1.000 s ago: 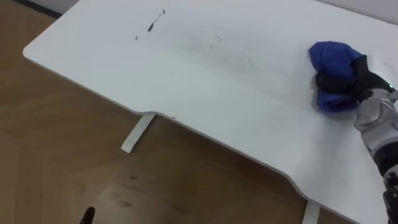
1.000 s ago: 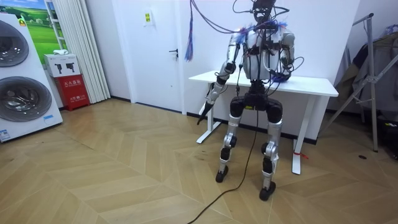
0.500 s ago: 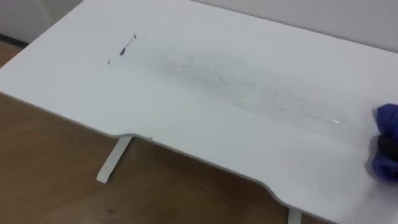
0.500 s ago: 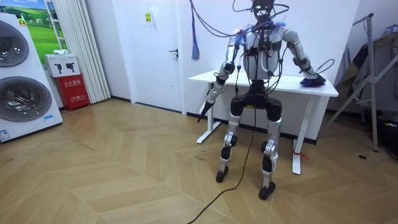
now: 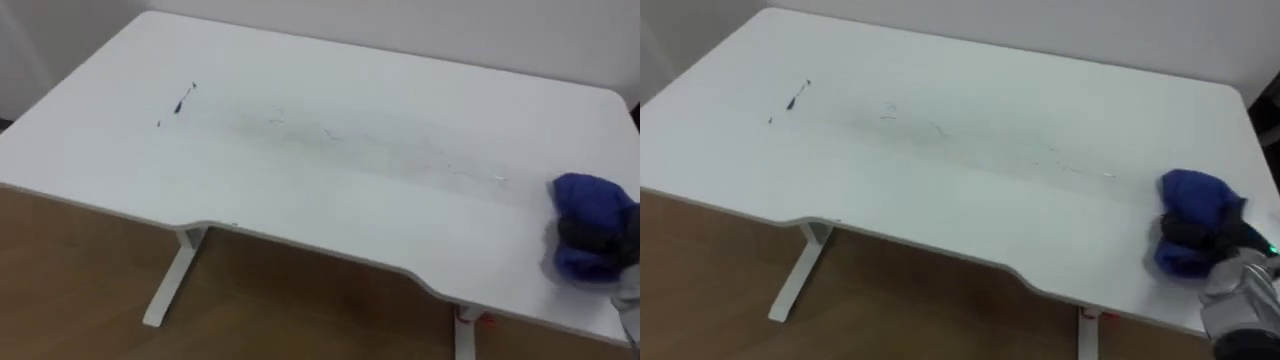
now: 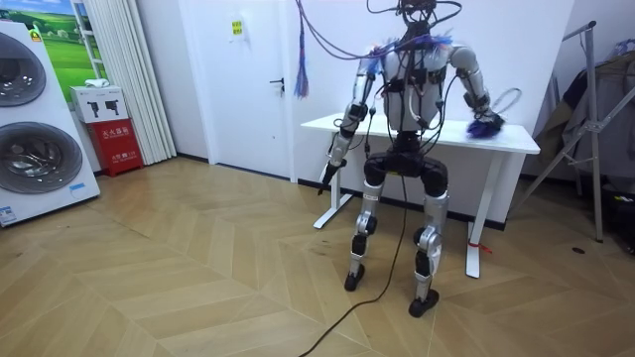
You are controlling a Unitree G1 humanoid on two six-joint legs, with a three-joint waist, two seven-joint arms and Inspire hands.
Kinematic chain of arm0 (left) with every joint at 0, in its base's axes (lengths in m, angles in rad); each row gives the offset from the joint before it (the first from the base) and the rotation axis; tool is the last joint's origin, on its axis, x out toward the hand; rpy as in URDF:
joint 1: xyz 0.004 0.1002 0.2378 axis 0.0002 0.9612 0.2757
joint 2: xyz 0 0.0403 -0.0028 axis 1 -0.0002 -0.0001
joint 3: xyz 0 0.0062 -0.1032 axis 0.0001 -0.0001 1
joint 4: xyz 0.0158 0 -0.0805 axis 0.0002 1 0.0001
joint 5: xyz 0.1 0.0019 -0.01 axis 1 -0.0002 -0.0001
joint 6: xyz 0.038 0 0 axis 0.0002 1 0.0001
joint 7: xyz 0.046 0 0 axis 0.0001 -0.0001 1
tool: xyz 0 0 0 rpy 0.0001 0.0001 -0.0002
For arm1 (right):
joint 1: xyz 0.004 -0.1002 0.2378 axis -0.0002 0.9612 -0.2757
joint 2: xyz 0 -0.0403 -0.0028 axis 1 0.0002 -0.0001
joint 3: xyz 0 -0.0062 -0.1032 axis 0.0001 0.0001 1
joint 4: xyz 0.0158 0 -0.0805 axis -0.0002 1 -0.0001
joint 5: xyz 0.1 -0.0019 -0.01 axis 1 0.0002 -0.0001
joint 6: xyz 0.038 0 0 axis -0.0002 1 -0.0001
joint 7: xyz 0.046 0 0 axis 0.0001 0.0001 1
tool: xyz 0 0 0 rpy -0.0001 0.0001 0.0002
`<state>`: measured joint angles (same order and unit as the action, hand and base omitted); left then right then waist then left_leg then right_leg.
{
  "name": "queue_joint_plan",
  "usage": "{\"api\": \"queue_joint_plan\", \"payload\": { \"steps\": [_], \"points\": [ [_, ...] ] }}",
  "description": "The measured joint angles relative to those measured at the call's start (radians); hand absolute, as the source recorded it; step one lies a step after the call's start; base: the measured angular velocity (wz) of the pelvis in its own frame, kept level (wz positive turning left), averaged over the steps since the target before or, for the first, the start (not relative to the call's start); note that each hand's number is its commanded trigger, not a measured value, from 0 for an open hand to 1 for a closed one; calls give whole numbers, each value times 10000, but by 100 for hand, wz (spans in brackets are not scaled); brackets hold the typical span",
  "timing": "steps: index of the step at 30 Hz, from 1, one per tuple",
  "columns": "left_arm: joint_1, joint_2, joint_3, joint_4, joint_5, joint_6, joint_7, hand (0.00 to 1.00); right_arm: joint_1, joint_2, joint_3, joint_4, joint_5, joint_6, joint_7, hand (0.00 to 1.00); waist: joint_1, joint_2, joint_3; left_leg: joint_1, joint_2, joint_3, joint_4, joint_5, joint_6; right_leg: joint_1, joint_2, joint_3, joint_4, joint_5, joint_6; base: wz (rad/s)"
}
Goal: Wipe table
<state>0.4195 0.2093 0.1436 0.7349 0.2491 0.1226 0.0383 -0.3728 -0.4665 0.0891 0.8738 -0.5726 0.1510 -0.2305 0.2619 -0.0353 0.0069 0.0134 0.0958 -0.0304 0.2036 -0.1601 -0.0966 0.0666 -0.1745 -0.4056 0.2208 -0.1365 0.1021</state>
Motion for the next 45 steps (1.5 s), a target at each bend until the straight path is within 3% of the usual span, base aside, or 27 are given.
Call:
{"api": "queue_joint_plan", "payload": {
  "steps": [1,4,5,8,10,11,13,14,18,25,31,35,37,41,45],
  "points": [
    [-24,4,-7,-39,-2,17,-119,0,-297,10,489,-202,-292,-64,138,100,224,54,49,52,-13,-29,7,4,4,19,-3,-30,-28,-3,4,9],
    [-48,50,-21,-69,-2,116,-194,0,-1134,264,1411,-321,-935,-79,457,100,894,-70,119,56,-19,-132,-81,5,3,35,-8,-141,-61,-72,51,13],
    [-16,67,-84,-61,-2,192,-268,0,-1305,417,1674,-369,-1064,-99,565,100,1009,-152,98,29,-36,-254,-129,6,2,103,-7,-296,-146,-79,61,28],
    [34,61,-253,-32,4,315,-491,0,-1307,810,1753,-415,-1432,-200,1040,100,1039,-238,93,30,-57,-591,-143,6,3,387,-7,-771,-184,-81,65,43],
    [46,35,-290,-34,-1,311,-523,0,-1286,846,1936,-253,-1542,-197,1223,100,1079,-234,95,37,-56,-600,-147,7,4,483,-6,-904,-184,-81,66,27],
    [22,42,-281,-42,-6,305,-521,0,-1243,845,1980,-226,-1599,-202,1239,94,1068,-223,100,77,-56,-592,-152,7,5,543,-2,-905,-190,-84,70,15],
    [4,47,-281,-53,-26,294,-522,0,-1244,820,2007,-238,-1614,-282,1243,48,1055,-205,102,146,-53,-541,-155,7,5,579,-2,-903,-196,-86,73,-4],
    [-40,47,-283,-60,-38,260,-534,0,-1243,811,2008,-233,-1613,-301,1239,0,992,-188,108,155,-53,-531,-157,7,5,587,-2,-903,-199,-86,73,-6],
    [-208,105,-350,-75,-86,164,-549,0,-1174,758,2003,-232,-1475,-411,1029,0,812,-108,128,137,-53,-500,-160,7,5,585,-3,-907,-202,-88,76,1],
    [-344,132,-328,-93,-28,158,-499,0,-679,752,1355,-277,-1530,-569,908,0,419,-74,79,90,-53,-241,-150,6,4,487,-47,-879,-205,-182,171,-5],
    [-291,107,-354,-595,-25,143,-503,0,530,765,1150,-1034,-1438,-645,800,0,46,-247,-106,425,-53,76,-172,4,4,631,-52,-480,-192,-230,143,-14],
    [-302,79,-383,-1332,-211,84,-422,0,839,857,1070,-1439,-1427,-628,823,0,-415,-269,-88,534,-55,301,-200,-1,15,624,-3,76,-193,-226,135,-16],
    [-380,66,-388,-1493,-227,38,-401,0,858,900,940,-1543,-1438,-636,846,0,-702,-282,-83,529,-56,343,-201,-1,16,576,0,138,-190,-215,118,-9],
    [-526,-58,-365,-1542,-559,-99,-186,0,1521,1002,-444,-2164,-1295,-641,850,0,-998,-257,-78,753,-50,592,-371,1,21,532,12,438,-171,-213,115,-15],
    [-640,-69,-343,-1048,-1392,-356,107,0,2019,1003,-940,-2424,-825,-637,673,0,-1254,-178,-32,854,-43,791,-452,5,27,491,8,635,-152,-212,116,-18]
  ]
}}
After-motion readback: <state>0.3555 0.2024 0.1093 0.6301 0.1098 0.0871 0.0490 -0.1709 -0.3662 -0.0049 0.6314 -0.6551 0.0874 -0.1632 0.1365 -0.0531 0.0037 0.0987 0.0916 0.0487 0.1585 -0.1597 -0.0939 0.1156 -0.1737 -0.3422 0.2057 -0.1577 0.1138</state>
